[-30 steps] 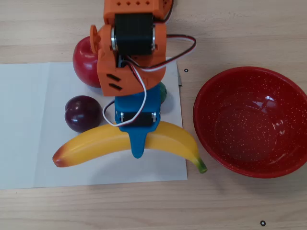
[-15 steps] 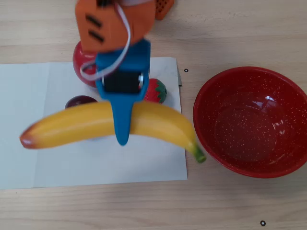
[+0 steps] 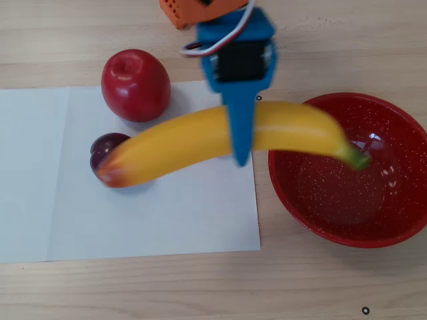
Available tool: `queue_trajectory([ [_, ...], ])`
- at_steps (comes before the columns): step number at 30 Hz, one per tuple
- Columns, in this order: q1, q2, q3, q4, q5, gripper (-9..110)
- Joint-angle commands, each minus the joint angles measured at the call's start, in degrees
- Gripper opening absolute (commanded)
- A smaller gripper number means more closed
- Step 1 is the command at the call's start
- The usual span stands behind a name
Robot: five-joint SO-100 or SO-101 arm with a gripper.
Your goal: Grasp the banana and put it in the red bowl
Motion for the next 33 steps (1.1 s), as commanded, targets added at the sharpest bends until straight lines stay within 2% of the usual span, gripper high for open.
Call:
queue_trajectory([
  [1,3.87,10.46,-0.79,-4.31,-0.88,0],
  [12,17.14,8.35,5.89,-12.57,-3.87,0],
  [21,20.39,4.57,15.29,-23.73,-1.32,1],
  [27,20.65,1.58,18.37,-21.53,1.14,28],
  [33,20.83,-0.09,17.67,-17.49,0.88,40],
])
